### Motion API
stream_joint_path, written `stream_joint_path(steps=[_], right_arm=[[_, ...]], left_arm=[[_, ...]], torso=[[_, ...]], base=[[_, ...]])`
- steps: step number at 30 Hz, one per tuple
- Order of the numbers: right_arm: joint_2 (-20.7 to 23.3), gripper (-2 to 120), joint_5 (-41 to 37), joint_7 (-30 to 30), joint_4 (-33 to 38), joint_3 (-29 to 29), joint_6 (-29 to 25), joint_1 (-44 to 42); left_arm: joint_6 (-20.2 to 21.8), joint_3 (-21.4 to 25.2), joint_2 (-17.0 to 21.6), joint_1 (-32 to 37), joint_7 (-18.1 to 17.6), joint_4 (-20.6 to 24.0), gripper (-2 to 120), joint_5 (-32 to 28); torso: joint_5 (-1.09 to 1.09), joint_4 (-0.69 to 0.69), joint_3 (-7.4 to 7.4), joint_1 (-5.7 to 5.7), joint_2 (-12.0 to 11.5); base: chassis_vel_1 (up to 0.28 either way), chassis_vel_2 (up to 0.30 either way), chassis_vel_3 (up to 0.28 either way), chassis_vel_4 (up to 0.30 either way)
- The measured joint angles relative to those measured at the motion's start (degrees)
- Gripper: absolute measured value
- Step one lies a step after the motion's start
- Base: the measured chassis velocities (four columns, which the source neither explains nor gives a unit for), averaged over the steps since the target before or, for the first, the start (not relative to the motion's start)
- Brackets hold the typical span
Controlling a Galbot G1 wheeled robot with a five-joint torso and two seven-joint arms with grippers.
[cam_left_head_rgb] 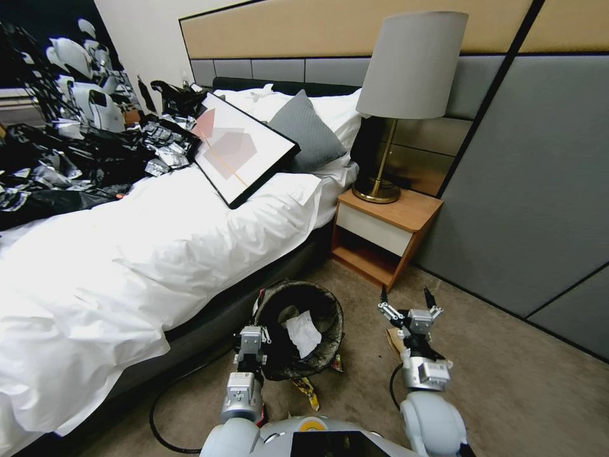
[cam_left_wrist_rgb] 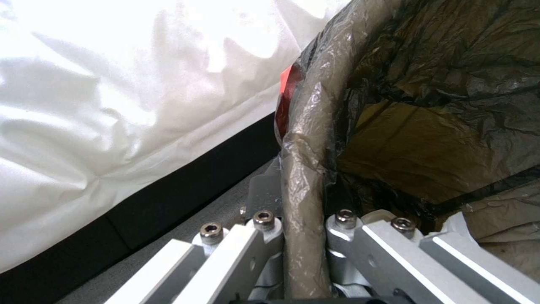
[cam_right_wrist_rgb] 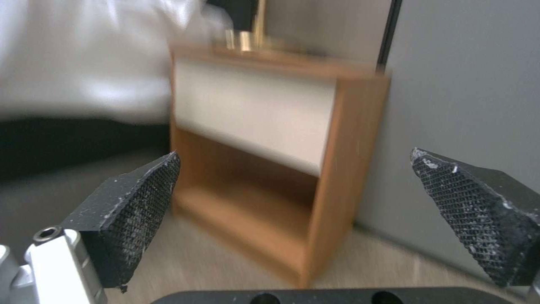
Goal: Pick up the trash bin, then pick up the garbage from the floor and place it into the trash bin.
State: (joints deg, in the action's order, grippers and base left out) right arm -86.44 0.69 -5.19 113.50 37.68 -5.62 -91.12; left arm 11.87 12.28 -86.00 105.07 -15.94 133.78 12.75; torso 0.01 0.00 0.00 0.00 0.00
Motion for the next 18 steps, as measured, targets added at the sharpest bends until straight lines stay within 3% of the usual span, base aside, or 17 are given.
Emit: stream_joint_path(steps=[18], right_arm=[[5.6, 100, -1.7, 4.3, -23.9, 2.0, 8.1, 7.8]], left_arm=[[0.1, -0.2, 0.0, 0.0, 0.0, 0.0, 1, 0.3]], torso=[[0.0, 0.0, 0.0, 0.0, 0.0]], base=[[0.0, 0.0, 0.0, 0.0]])
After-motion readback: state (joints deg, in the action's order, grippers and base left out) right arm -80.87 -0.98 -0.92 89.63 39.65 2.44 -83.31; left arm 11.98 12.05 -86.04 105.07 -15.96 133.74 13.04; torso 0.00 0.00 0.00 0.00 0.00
